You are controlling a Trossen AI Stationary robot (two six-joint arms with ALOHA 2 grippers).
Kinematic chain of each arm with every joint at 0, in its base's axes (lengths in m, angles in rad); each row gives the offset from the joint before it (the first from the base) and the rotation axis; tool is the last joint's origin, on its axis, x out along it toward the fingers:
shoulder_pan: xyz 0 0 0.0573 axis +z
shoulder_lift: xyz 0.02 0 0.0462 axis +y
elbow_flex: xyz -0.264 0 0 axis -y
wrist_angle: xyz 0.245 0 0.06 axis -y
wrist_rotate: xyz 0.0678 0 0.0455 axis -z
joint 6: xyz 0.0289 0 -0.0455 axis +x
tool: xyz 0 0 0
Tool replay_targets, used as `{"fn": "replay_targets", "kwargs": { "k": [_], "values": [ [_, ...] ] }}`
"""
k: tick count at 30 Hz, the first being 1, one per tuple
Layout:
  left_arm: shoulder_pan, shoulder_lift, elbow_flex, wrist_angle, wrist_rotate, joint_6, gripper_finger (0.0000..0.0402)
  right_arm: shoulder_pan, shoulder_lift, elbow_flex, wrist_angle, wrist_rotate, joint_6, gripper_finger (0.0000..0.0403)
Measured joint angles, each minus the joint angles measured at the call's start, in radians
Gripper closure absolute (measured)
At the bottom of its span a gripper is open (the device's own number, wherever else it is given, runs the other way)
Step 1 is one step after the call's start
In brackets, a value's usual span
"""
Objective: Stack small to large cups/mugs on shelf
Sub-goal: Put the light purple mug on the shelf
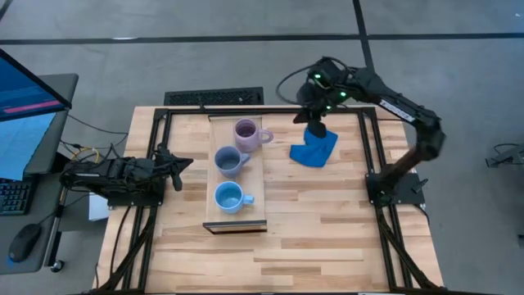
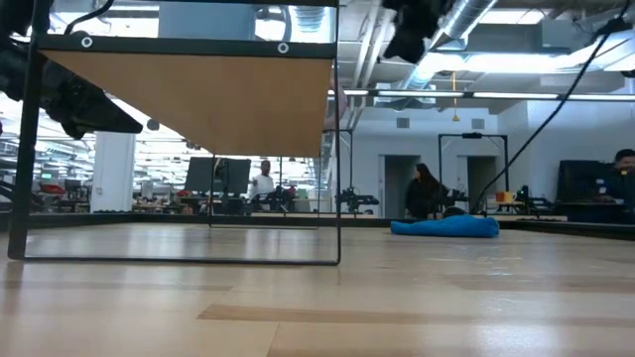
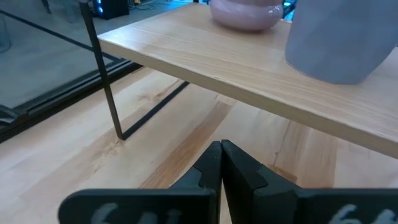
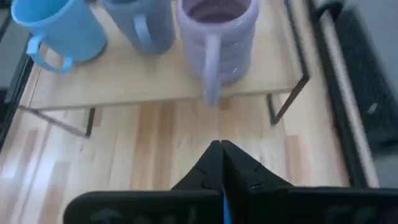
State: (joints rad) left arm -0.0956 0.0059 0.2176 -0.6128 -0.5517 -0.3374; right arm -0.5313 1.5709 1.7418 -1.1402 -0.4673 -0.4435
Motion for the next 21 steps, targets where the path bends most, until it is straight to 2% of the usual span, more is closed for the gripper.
{"fn": "replay_targets", "kwargs": {
  "k": [4,9,14,21],
  "values": [
    [0.000,0.000,0.000,0.007,-0.007,0.000,0.0401,-0.042,-0.135,-0.246,0.198,-0.031,-0.001,0.0389],
    [0.000,0.000,0.000,0.047,-0.010,0.019,0.0401,-0.046,-0.239,-0.482,0.561,-0.030,0.055,0.0378],
    [0.000,0.000,0.000,0.101,-0.010,0.088,0.0401,-0.032,-0.231,-0.626,0.794,-0.032,0.147,0.0368],
    [0.000,0.000,0.000,0.159,-0.015,0.190,0.0401,-0.012,-0.140,-0.701,0.917,-0.029,0.134,0.0371]
  ]
}}
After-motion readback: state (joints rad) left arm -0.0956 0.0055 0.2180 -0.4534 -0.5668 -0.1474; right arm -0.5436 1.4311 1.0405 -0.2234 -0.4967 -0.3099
